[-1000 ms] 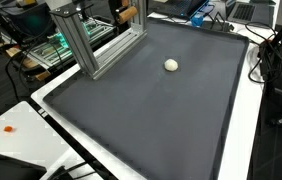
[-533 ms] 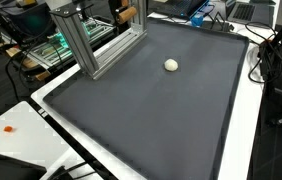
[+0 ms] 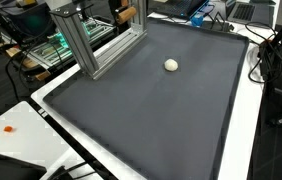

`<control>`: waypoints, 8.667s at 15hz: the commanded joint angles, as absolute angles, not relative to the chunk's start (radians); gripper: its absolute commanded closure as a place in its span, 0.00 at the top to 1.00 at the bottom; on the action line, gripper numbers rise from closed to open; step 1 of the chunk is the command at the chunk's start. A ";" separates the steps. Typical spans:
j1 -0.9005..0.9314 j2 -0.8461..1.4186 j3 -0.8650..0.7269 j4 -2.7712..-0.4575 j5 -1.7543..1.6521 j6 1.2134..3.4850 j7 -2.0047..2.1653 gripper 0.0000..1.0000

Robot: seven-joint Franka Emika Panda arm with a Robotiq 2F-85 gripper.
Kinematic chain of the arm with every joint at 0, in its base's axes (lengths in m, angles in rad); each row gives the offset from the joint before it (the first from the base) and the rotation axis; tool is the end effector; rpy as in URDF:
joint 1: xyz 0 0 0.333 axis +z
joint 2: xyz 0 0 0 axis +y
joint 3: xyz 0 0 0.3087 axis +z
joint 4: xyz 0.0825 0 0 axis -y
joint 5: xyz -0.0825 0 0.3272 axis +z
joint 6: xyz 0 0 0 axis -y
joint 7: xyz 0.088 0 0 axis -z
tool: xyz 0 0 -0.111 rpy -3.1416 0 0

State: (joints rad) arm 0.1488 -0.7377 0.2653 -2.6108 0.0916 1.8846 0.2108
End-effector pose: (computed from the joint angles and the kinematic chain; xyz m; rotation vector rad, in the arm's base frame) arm 0.2541 0.1277 0.4800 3.0493 0.1639 0.0326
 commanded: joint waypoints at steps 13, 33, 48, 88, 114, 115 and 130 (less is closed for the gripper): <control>0.129 -0.701 0.241 -2.479 0.029 1.861 0.210 0.22; 0.113 -0.536 0.242 -2.440 0.010 2.181 0.214 0.22; 0.020 -0.097 0.222 -2.256 -0.134 2.392 0.536 0.22; 0.137 0.143 0.085 -2.100 -0.196 2.299 0.810 0.22; 0.130 0.184 0.072 -2.114 -0.100 2.364 0.776 0.22; 0.130 0.182 0.070 -2.114 -0.090 2.353 0.757 0.22; 0.153 0.167 0.085 -2.121 -0.077 2.219 0.608 0.22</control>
State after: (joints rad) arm 0.1435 0.1557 0.0767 -2.0773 -0.1065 2.2486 0.6333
